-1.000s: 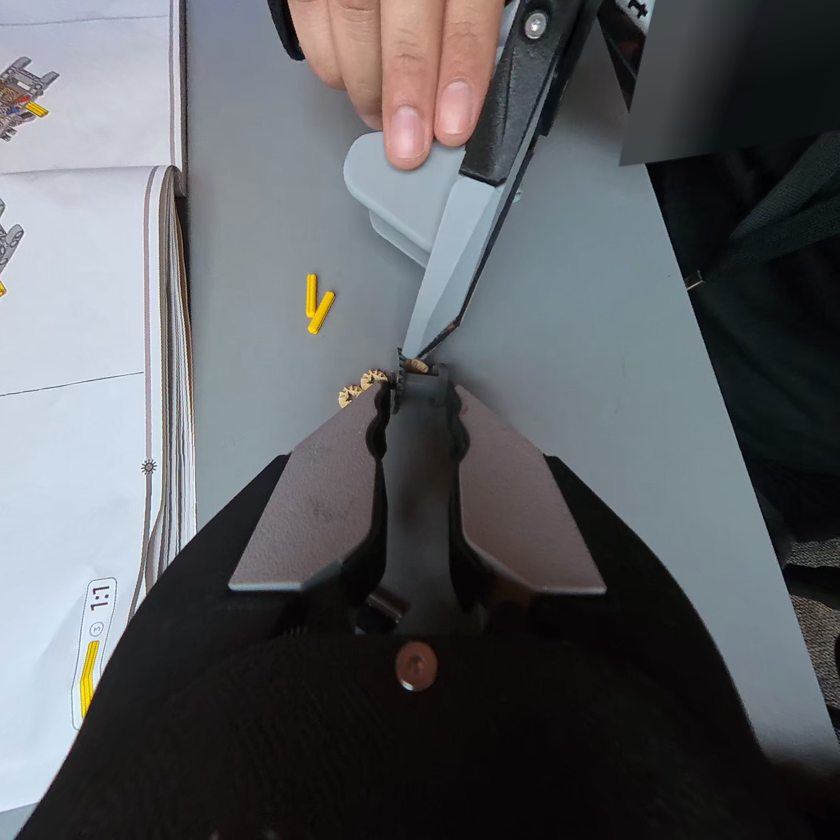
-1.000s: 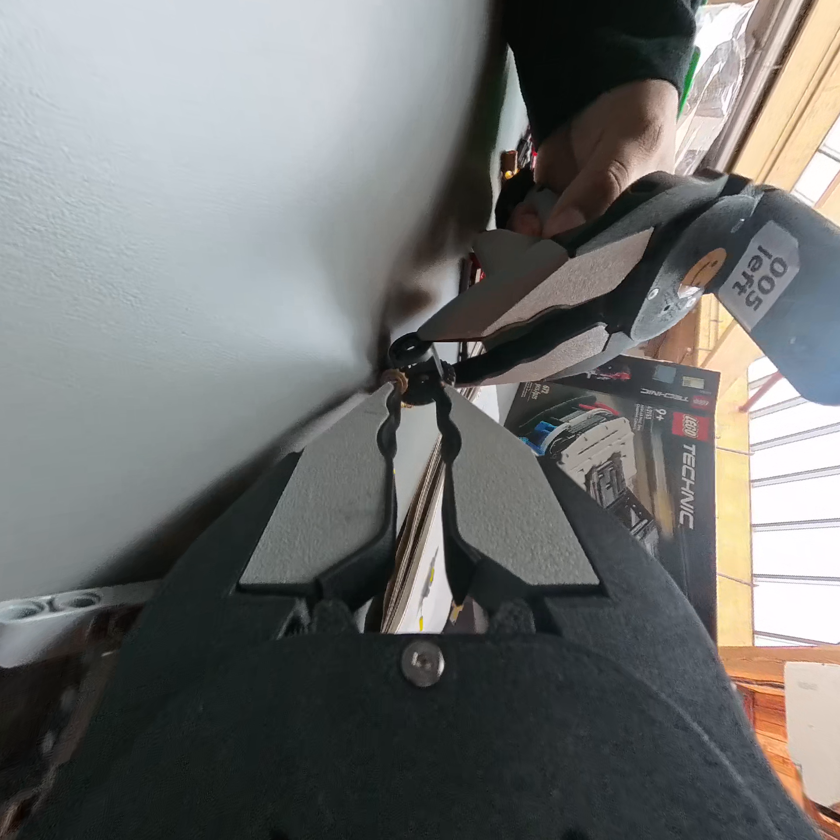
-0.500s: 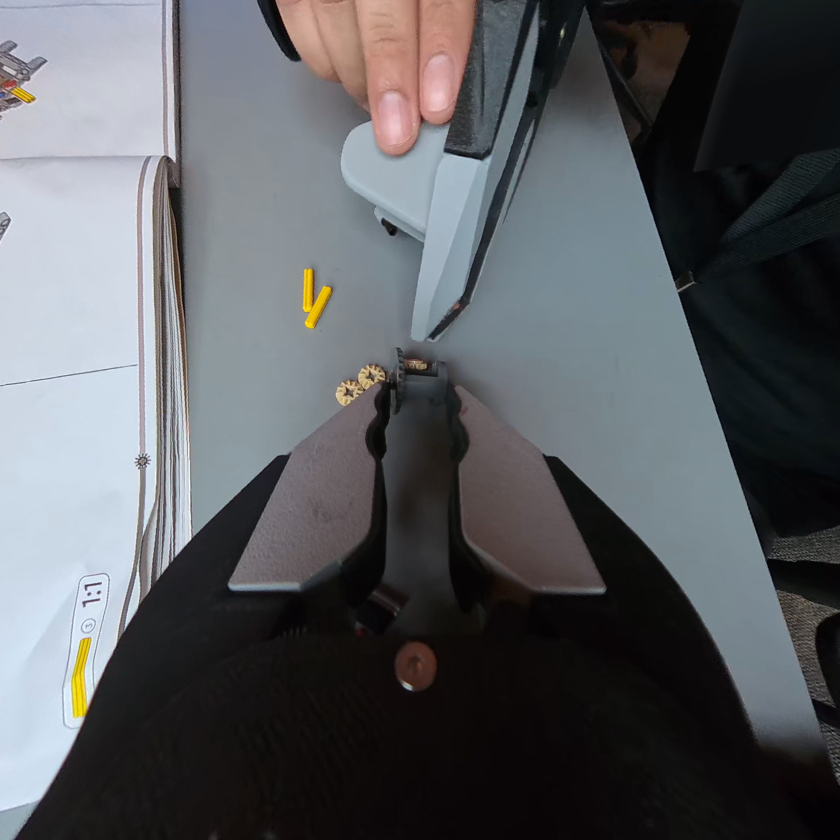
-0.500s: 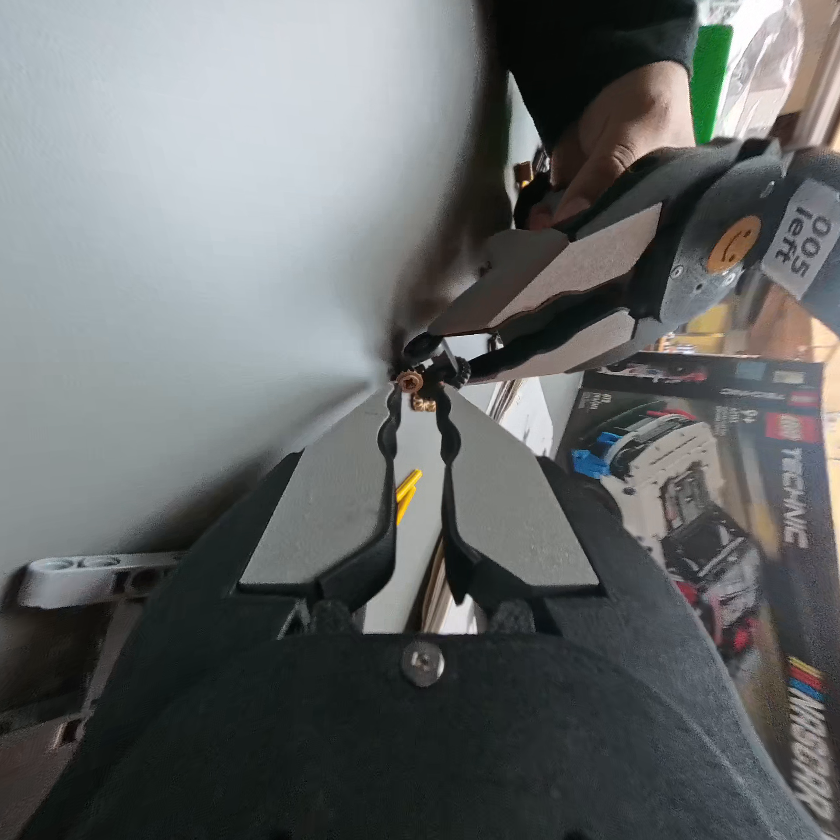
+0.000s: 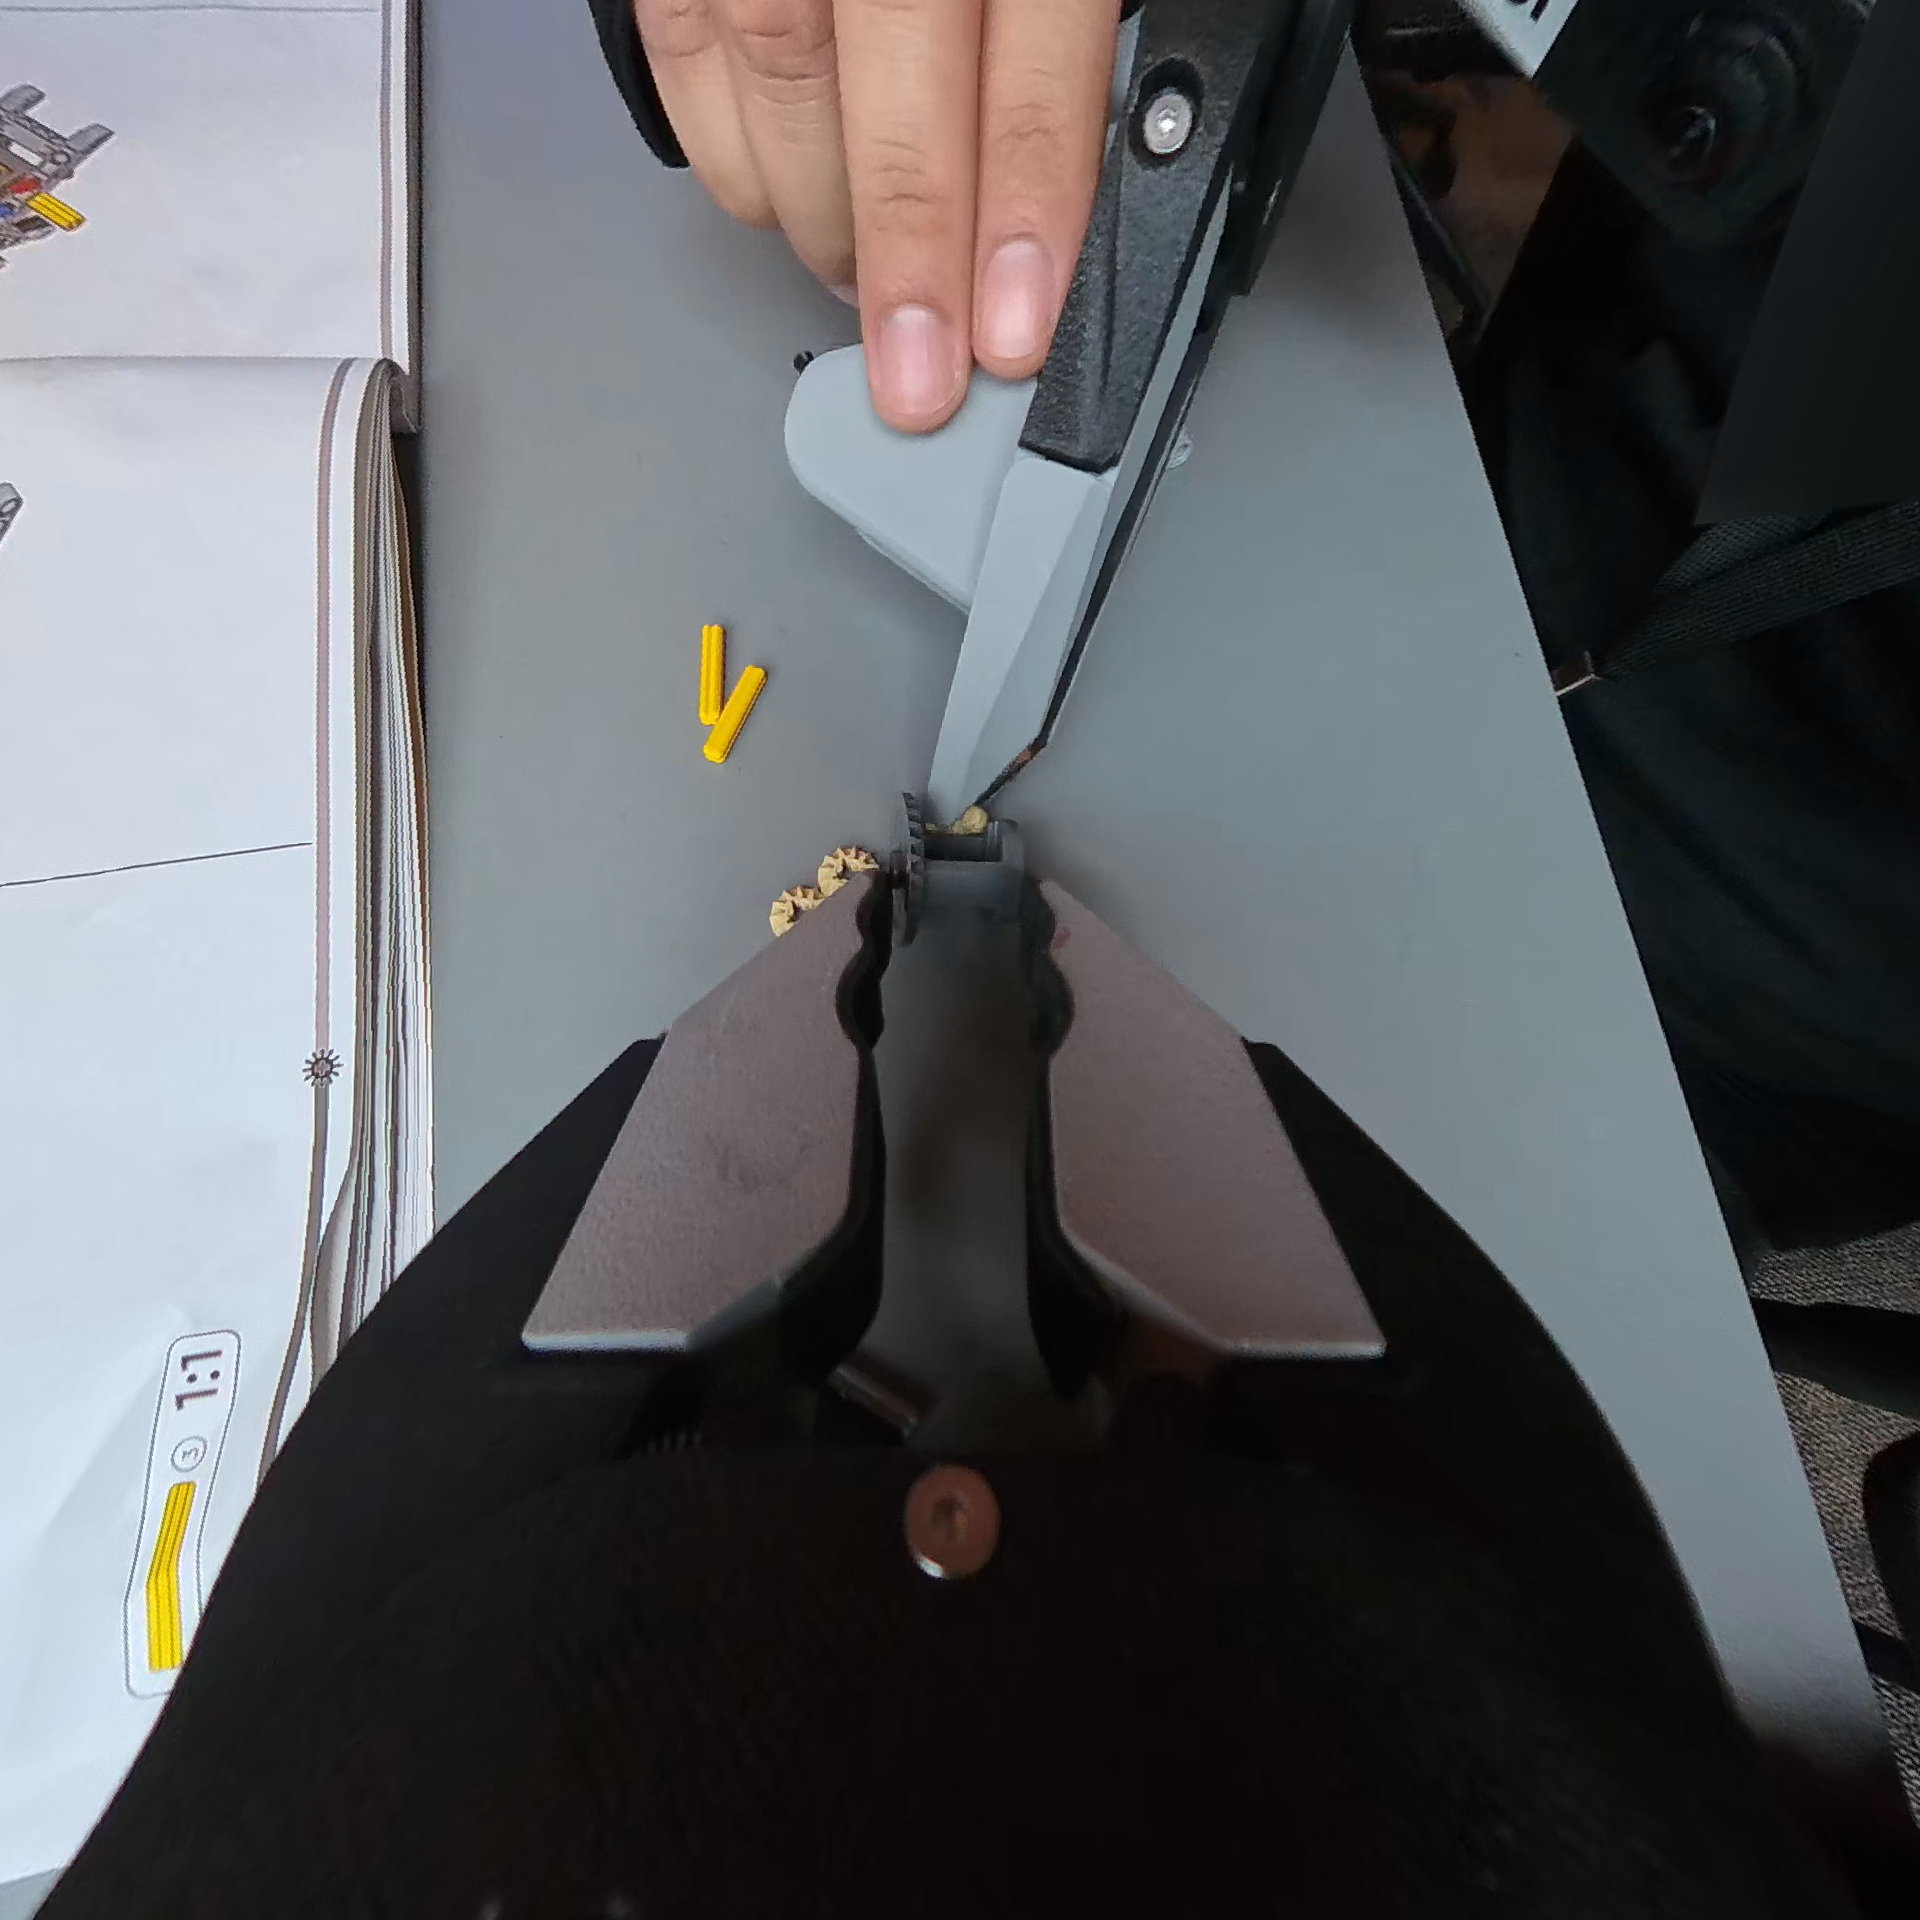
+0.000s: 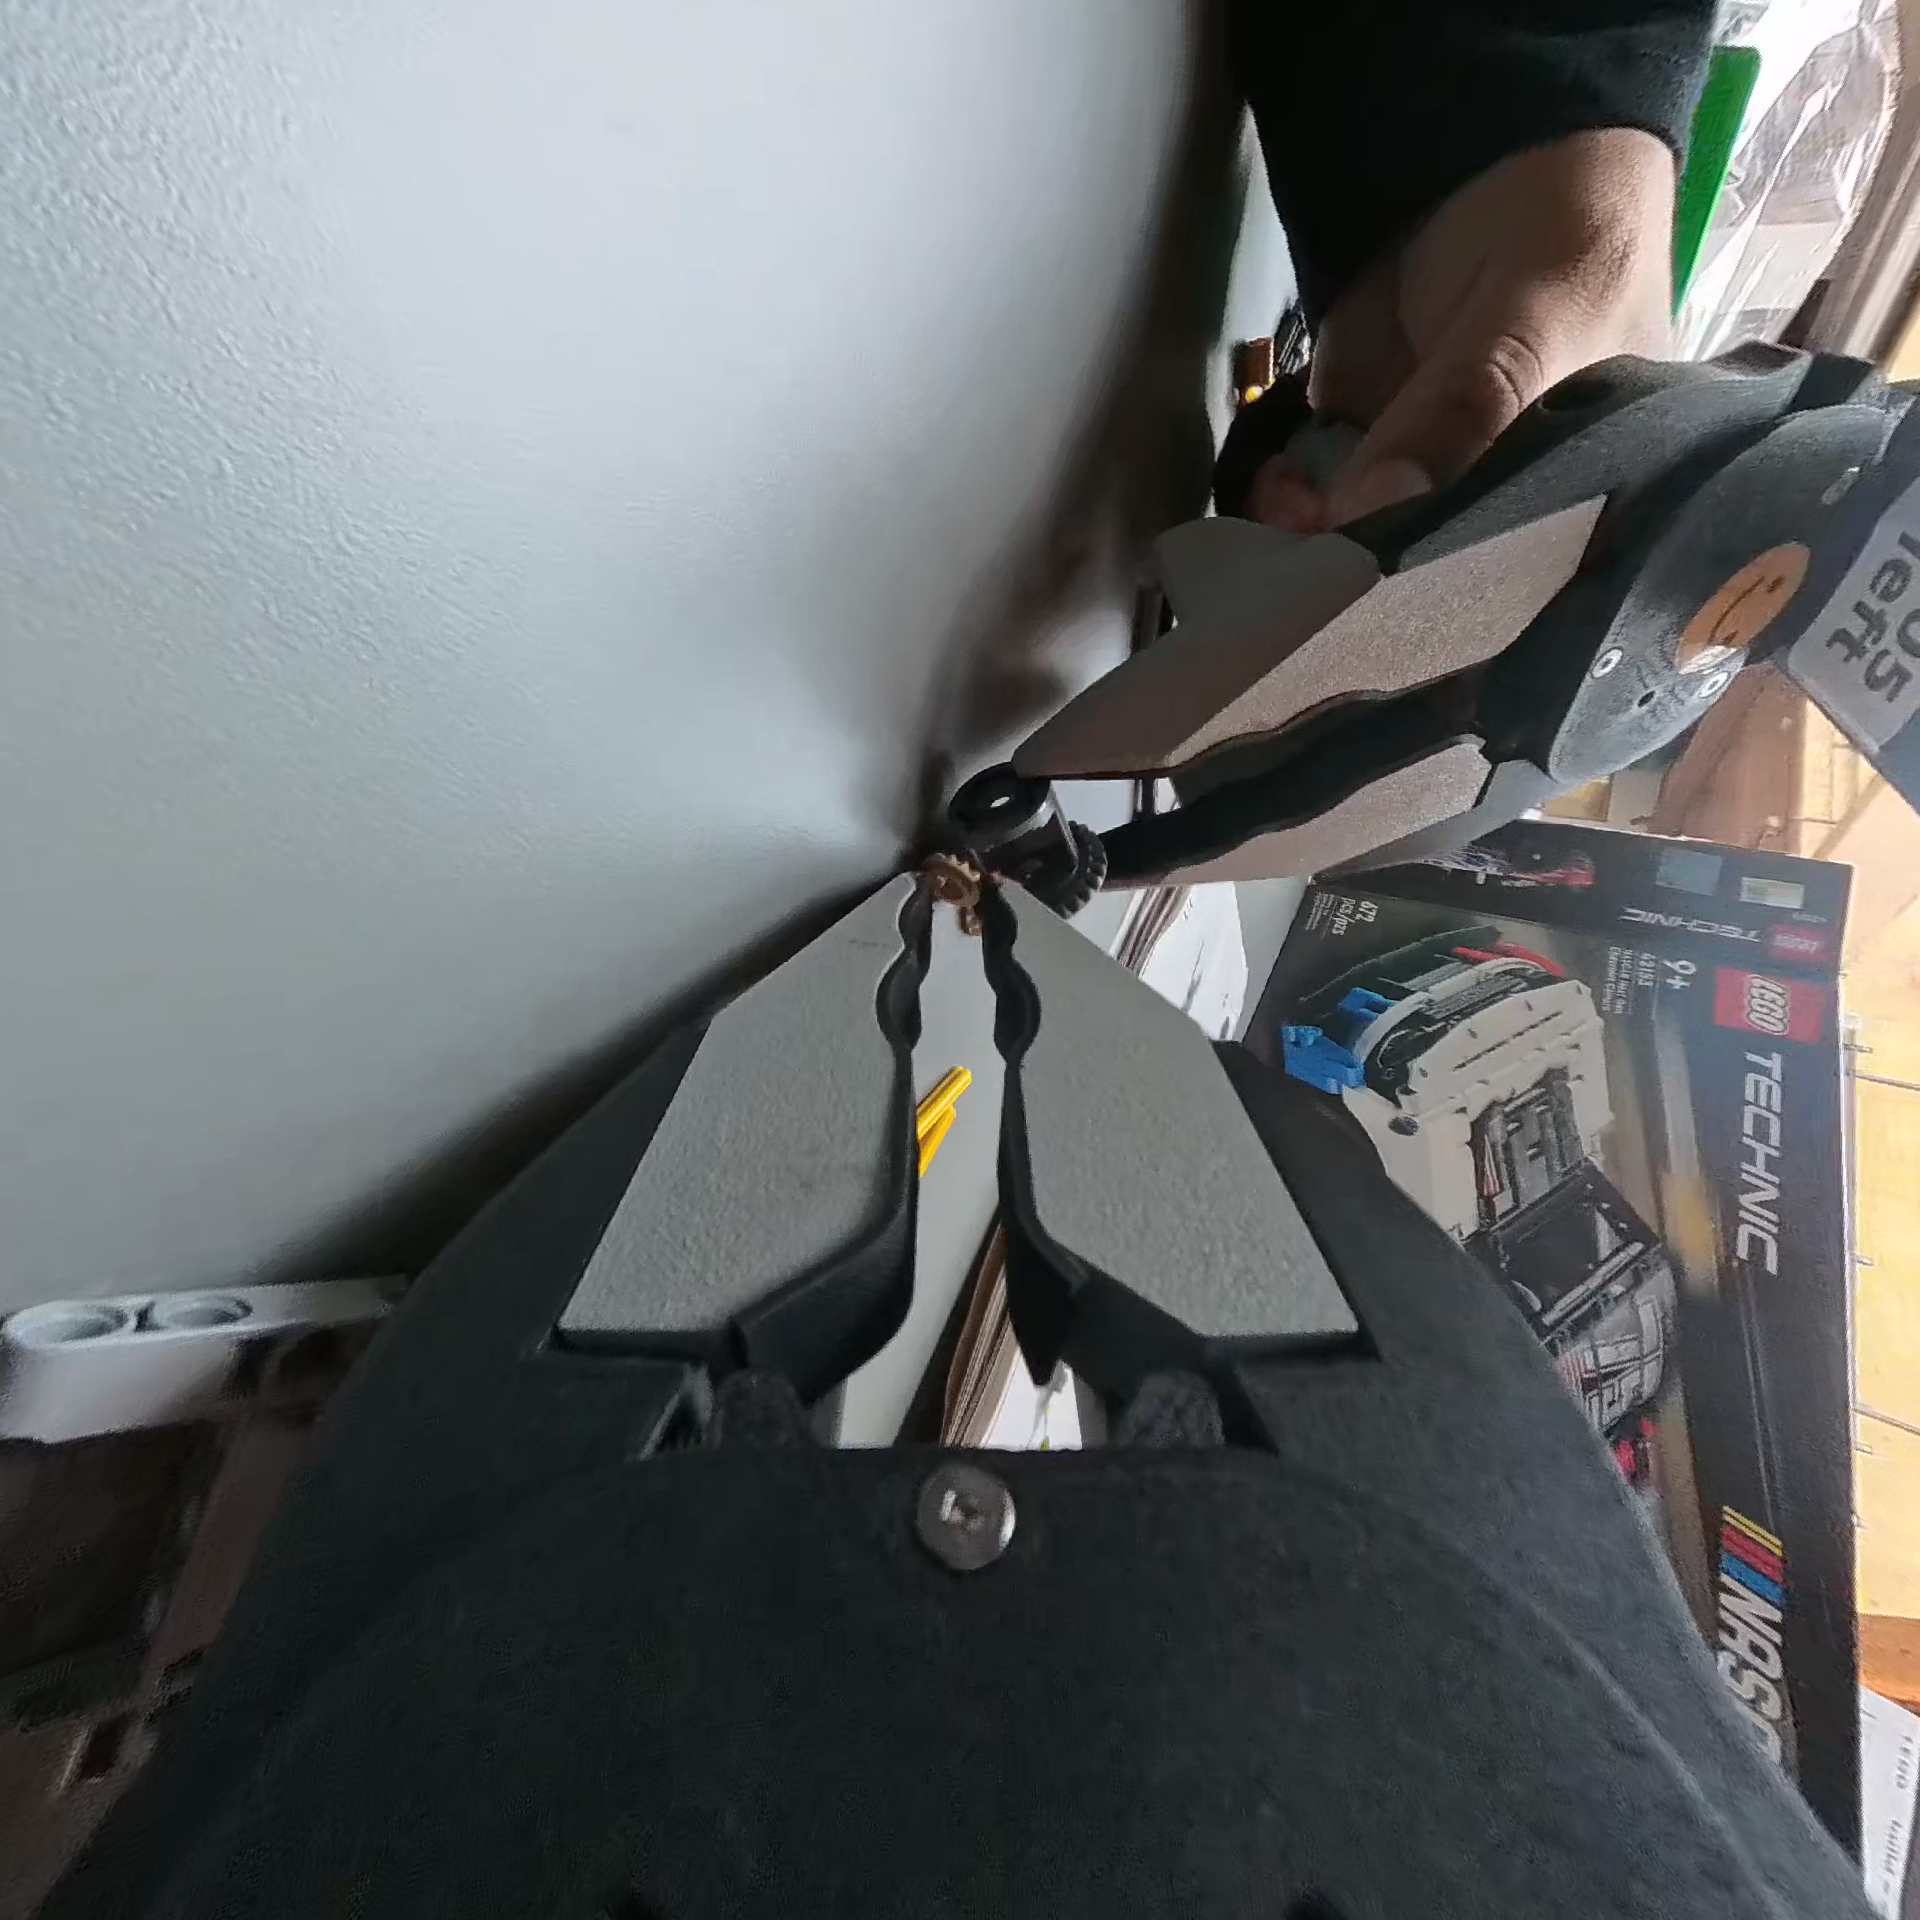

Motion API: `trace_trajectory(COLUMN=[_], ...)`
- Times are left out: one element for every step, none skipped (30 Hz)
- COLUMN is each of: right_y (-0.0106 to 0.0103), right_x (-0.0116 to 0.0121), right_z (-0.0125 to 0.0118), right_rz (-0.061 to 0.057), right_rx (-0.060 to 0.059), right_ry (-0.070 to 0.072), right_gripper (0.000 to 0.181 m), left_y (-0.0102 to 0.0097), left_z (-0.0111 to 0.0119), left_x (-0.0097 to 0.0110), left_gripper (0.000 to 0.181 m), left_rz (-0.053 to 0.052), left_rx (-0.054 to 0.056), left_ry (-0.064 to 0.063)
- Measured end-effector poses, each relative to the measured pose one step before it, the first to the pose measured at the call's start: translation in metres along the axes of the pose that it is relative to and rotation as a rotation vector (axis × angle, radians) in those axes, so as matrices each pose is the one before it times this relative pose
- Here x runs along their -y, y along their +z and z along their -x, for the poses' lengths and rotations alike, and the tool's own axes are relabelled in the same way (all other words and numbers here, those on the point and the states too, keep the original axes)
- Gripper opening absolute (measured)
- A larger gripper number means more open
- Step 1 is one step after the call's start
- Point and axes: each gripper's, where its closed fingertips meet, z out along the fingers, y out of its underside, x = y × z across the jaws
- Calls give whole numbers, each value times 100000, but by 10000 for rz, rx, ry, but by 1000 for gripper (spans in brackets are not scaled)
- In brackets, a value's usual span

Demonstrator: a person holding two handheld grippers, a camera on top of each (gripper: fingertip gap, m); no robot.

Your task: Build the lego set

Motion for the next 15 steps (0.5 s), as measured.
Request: trace_trajectory(right_y=[-69,-56,-45,-36,-43,-30,-38,-46,-46,-81,-75,-62,-41,-23,18], right_x=[-22,9,27,23,-19,-74,-115,-148,-139,-74,-41,-18,46,132,112], right_z=[48,62,30,19,13,17,8,-6,55,106,213,184,27,-124,-206], right_rz=[-2,3,9,20,40,71,85,104,105,78,67,67,13,-59,-56], right_rx=[19,14,-3,-3,-5,-10,-19,-39,-19,2,85,75,0,-52,-67], right_ry=[-48,-75,-75,-77,-90,-108,-115,-125,-161,-193,-171,-114,-34,80,133], right_gripper=[6,6,6,6,6,6,6,5,4,4,0,0,0,0,0], left_y=[-15,-4,-17,-4,-6,-1,0,-10,-8,-7,-1,-7,-8,4,7], left_z=[3,4,-6,-1,1,0,1,5,-1,0,-1,3,6,-3,-6], left_x=[-18,-22,-23,-7,-21,-1,-15,1,-10,-7,-2,-7,-9,1,1], left_gripper=[21,21,21,21,21,21,21,21,21,21,21,21,21,21,21], left_rz=[7,6,8,5,3,1,1,5,3,1,2,3,4,1,4], left_rx=[2,4,3,0,-1,0,3,4,3,4,1,-1,0,2,4], left_ry=[-2,3,2,-2,-2,1,3,0,1,1,-3,-5,-2,4,8])
